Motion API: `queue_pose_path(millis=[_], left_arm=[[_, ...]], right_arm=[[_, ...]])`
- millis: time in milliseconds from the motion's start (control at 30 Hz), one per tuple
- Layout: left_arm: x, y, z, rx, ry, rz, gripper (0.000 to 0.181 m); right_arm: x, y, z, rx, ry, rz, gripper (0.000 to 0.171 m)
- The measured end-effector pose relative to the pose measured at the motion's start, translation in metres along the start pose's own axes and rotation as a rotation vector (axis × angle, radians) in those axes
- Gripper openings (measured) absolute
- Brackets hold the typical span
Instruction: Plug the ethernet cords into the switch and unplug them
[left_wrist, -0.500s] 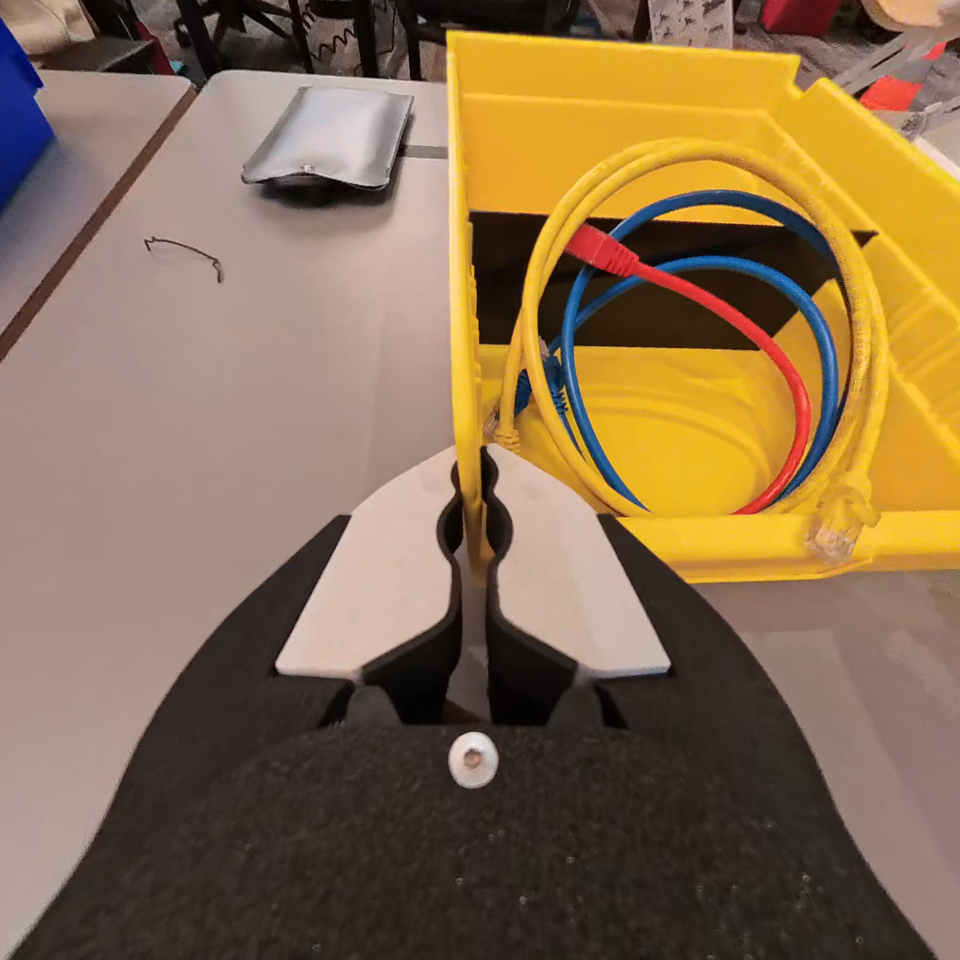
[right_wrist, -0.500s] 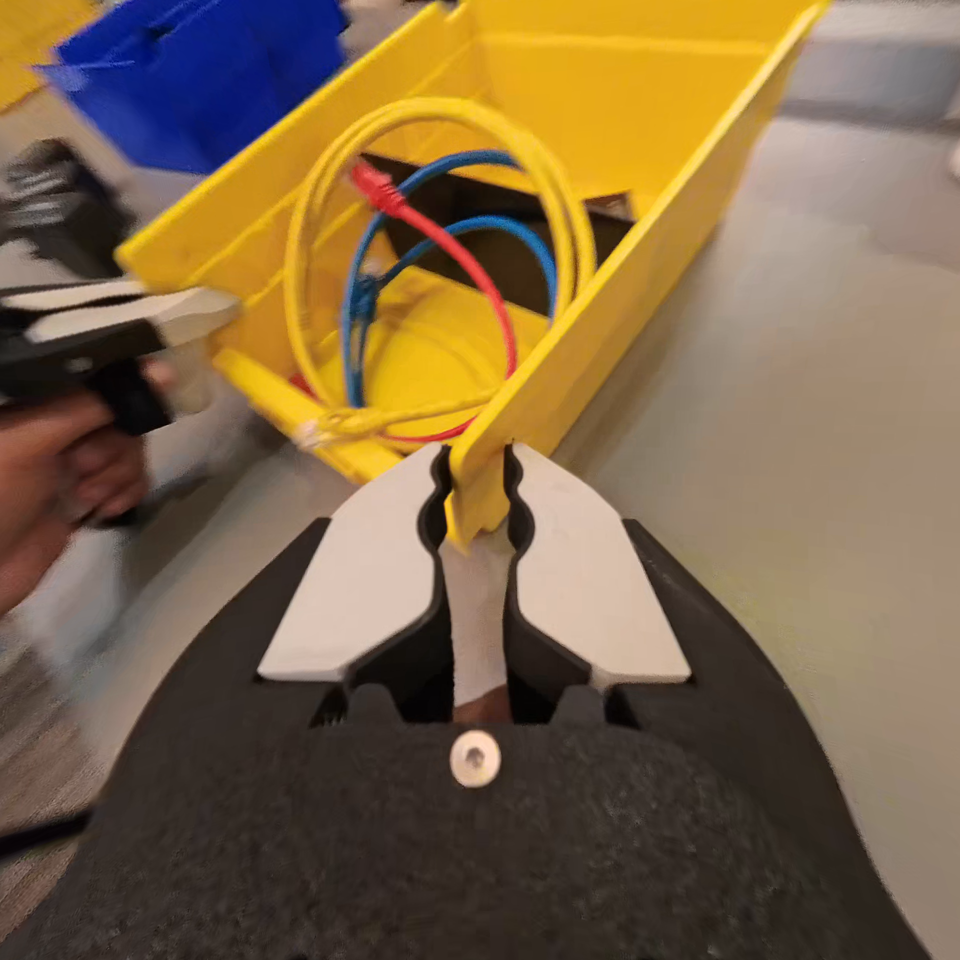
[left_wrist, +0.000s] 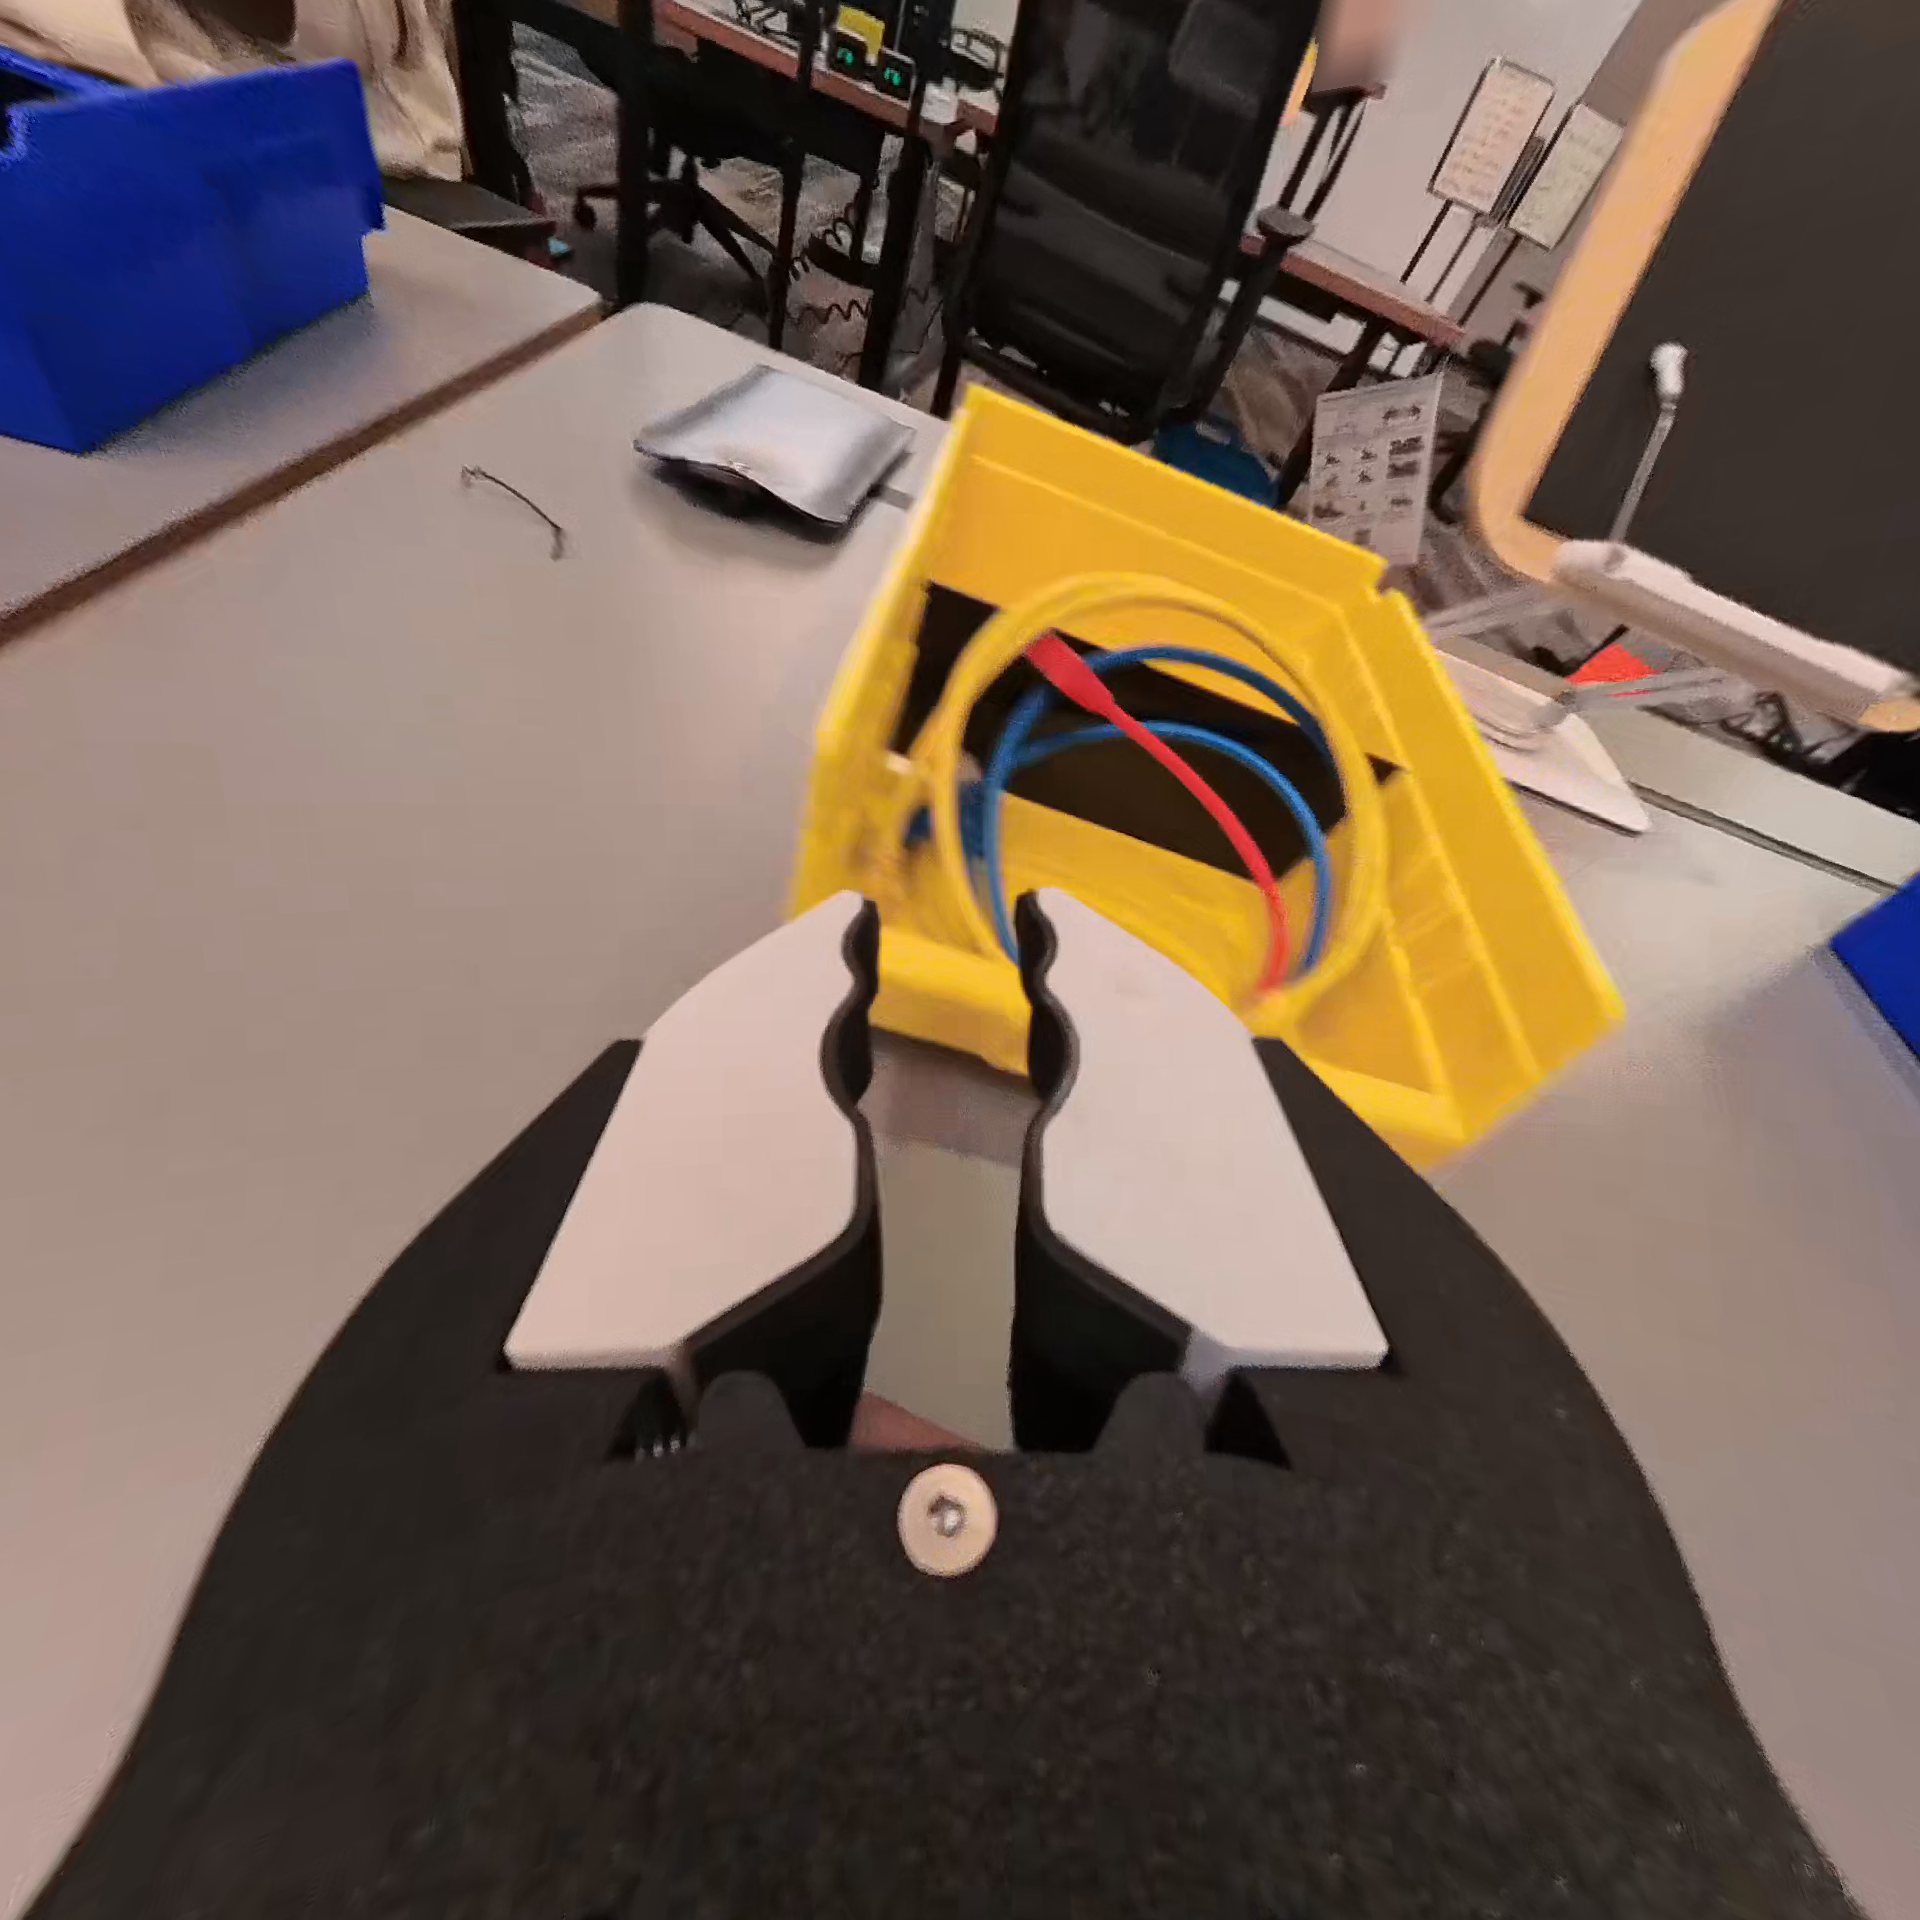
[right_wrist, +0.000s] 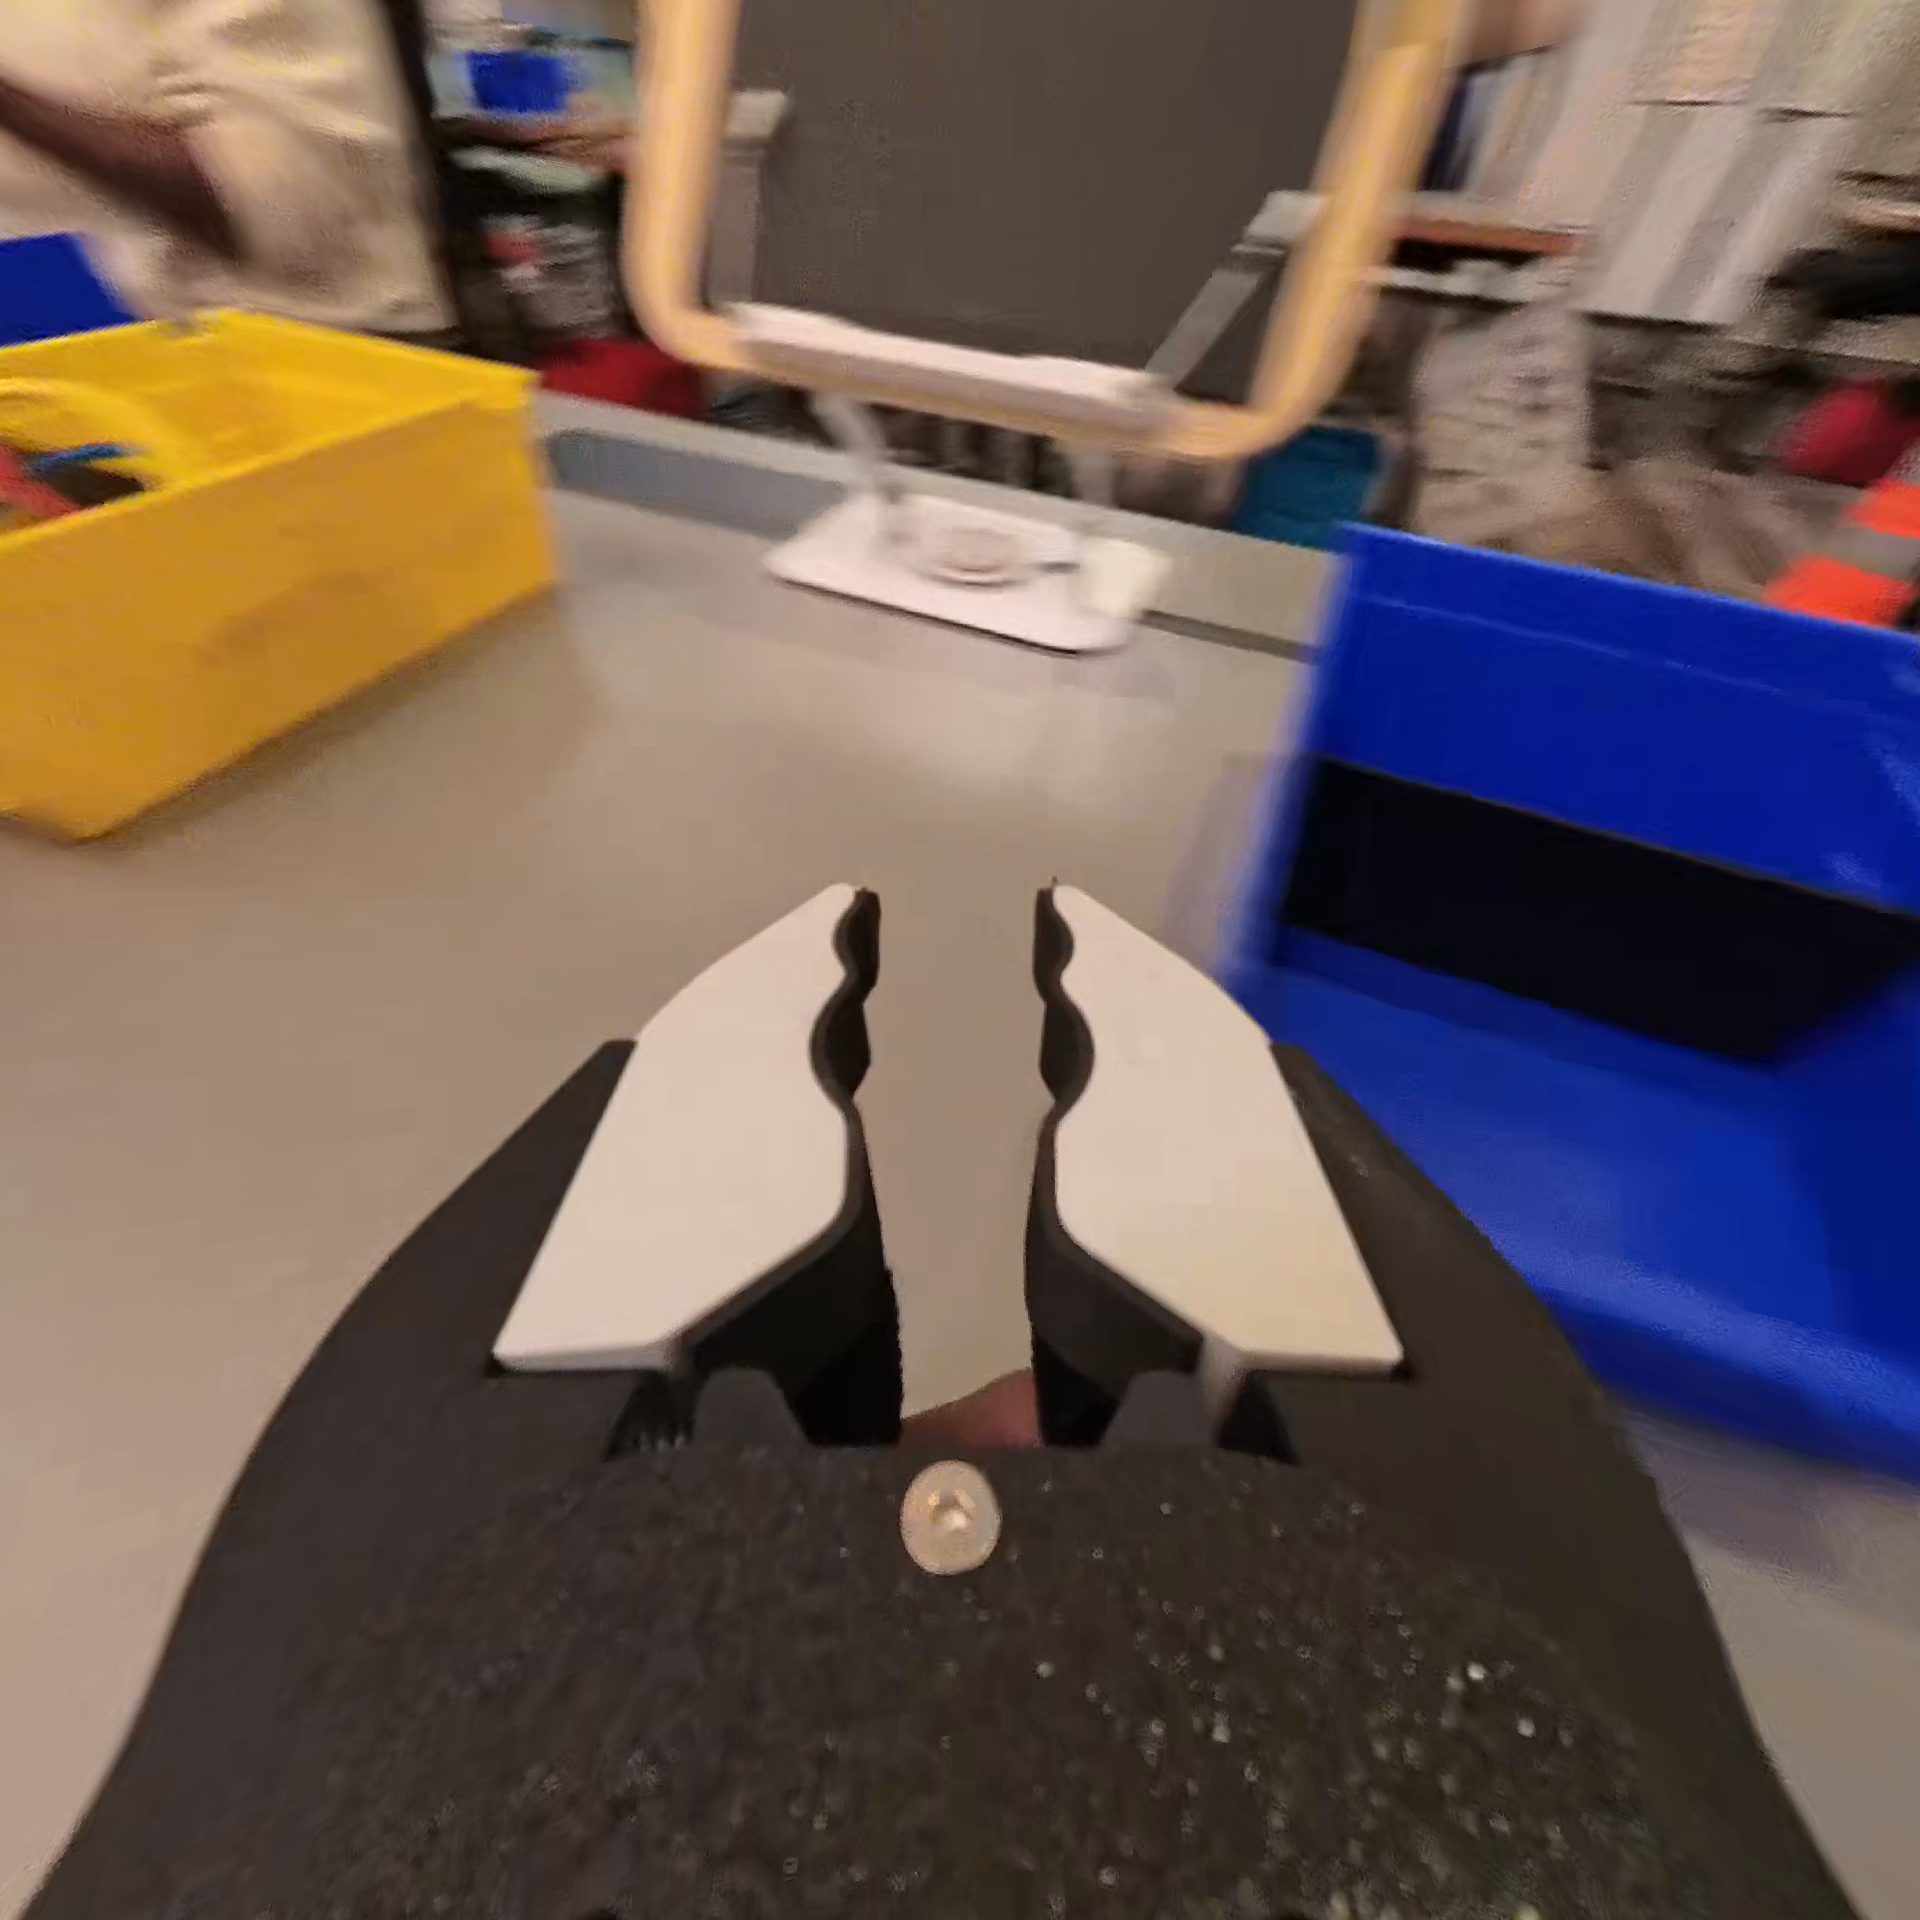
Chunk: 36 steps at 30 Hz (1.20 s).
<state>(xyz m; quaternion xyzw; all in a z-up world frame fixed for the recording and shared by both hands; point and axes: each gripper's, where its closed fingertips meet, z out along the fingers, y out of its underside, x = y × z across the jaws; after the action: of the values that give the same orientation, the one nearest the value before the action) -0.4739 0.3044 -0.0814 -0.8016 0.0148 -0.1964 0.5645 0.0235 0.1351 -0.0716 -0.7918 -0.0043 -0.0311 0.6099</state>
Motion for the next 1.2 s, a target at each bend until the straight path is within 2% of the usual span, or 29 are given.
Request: queue_pose_path(millis=[67,167,233,333,400,467,533,567,600,633,667,867,1000,1133,1167,1200], left_arm=[[0.037,0.024,-0.014,-0.013,0.033,0.0,0.017],[0.093,0.06,-0.024,-0.104,0.151,0.113,0.017],[0.116,0.073,-0.025,-0.123,0.194,0.199,0.016],[0.139,0.083,-0.024,-0.153,0.263,0.265,0.013],[0.152,0.089,-0.027,-0.176,0.321,0.251,0.011],[0.157,0.092,-0.027,-0.181,0.337,0.252,0.011],[0.158,0.093,-0.027,-0.18,0.346,0.266,0.011],[0.157,0.094,-0.027,-0.186,0.349,0.268,0.011],[0.156,0.095,-0.027,-0.195,0.352,0.263,0.011],[0.156,0.097,-0.026,-0.209,0.359,0.251,0.011],[0.155,0.099,-0.027,-0.225,0.369,0.235,0.011],[0.148,0.106,-0.025,-0.271,0.369,0.209,0.011],[0.146,0.107,-0.024,-0.275,0.369,0.201,0.011],[0.143,0.107,-0.022,-0.281,0.362,0.187,0.011],[0.142,0.106,-0.023,-0.277,0.359,0.184,0.012],[0.141,0.105,-0.023,-0.271,0.355,0.183,0.012]], right_arm=[[0.054,0.019,-0.024,-0.005,0.126,0.046,0.029],[0.132,0.044,-0.052,-0.049,0.287,0.062,0.033],[0.185,0.055,-0.067,-0.088,0.415,0.06,0.042],[0.237,0.053,-0.077,-0.044,0.522,-0.009,0.042],[0.249,0.07,-0.058,-0.141,0.467,-0.043,0.047],[0.254,0.091,-0.036,-0.267,0.4,0.019,0.05],[0.251,0.096,-0.021,-0.286,0.307,0.05,0.048],[0.251,0.095,-0.017,-0.27,0.278,0.047,0.041],[0.253,0.095,-0.016,-0.264,0.274,0.044,0.019],[0.253,0.096,-0.016,-0.265,0.238,0.037,0.008],[0.25,0.096,-0.016,-0.26,0.186,0.041,0.006],[0.253,0.098,-0.024,-0.264,0.131,-0.016,0.006],[0.264,0.098,-0.019,-0.256,0.104,0.078,0.006],[0.265,0.097,-0.018,-0.279,0.132,0.045,0.006],[0.266,0.097,-0.018,-0.276,0.149,0.079,0.008],[0.266,0.094,-0.02,-0.272,0.177,0.107,0.019]])
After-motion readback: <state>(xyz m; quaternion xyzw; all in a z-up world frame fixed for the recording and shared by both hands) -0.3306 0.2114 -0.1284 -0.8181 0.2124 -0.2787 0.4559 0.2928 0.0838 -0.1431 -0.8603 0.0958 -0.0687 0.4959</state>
